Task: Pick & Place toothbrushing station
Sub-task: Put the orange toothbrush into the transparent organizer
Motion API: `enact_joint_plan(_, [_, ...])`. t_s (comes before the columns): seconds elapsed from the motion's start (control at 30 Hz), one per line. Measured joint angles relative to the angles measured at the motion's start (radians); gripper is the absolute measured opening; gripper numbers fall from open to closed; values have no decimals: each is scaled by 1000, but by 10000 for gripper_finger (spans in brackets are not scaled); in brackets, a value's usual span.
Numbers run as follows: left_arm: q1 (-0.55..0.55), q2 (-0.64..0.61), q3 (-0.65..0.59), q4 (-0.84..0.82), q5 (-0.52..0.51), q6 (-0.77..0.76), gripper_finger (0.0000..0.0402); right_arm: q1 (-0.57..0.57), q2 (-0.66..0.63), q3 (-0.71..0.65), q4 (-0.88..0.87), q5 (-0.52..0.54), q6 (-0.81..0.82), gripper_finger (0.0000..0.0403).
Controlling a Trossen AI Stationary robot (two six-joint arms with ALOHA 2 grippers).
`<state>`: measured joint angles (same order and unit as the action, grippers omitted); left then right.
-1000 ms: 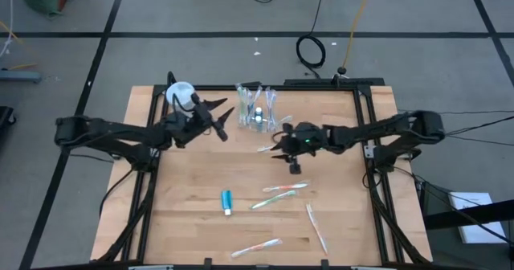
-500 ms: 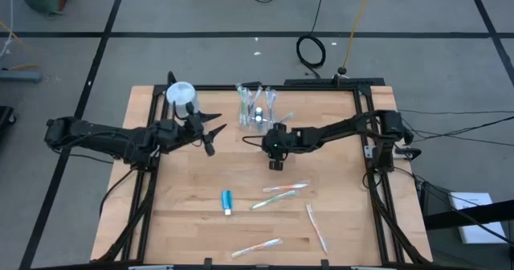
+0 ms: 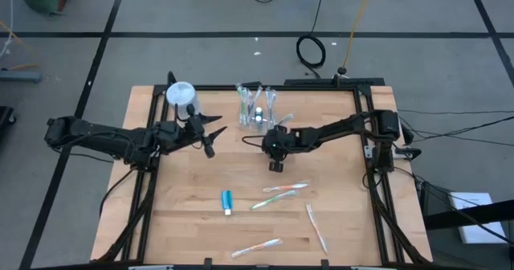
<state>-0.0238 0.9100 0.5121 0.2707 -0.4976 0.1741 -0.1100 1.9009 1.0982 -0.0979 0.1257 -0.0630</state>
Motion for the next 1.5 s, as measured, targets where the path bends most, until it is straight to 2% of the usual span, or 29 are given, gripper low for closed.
enact_joint_plan(0.07, [0,0,0,0,0,0,184,9,-16,-2,0,6,-1,10])
enact_joint_plan(0.13, [0,0,0,1,0,0,184,18,-46,-5,9,10,6,9])
enact_joint_plan(0.33, [0,0,0,2,0,0,184,50,-198,-3,93,110,193,4])
enact_joint_plan(0.43, [0,0,0,2,0,0,184,71,-272,-4,211,124,160,3])
enact_joint_plan(0.5, [0,0,0,3,0,0,184,86,-302,-23,381,163,64,1])
enact_joint_plan(0.57, [0,0,0,3,1,0,184,86,-304,-60,644,179,-32,1])
enact_joint_plan(0.67, [0,0,0,5,1,-8,184,61,-271,-114,996,186,-73,0])
enact_joint_plan(0.77, [0,0,0,15,1,-19,184,34,-228,-157,1149,200,-107,0])
enact_joint_plan(1.1, [0,0,0,18,1,0,184,-67,-85,-171,1186,404,-185,0])
enact_joint_plan(1.37, [0,0,0,18,1,0,184,20,-84,-171,1137,658,-247,0])
enact_joint_plan(1.5, [0,0,0,17,1,-4,184,62,-86,-171,1107,742,-280,0])
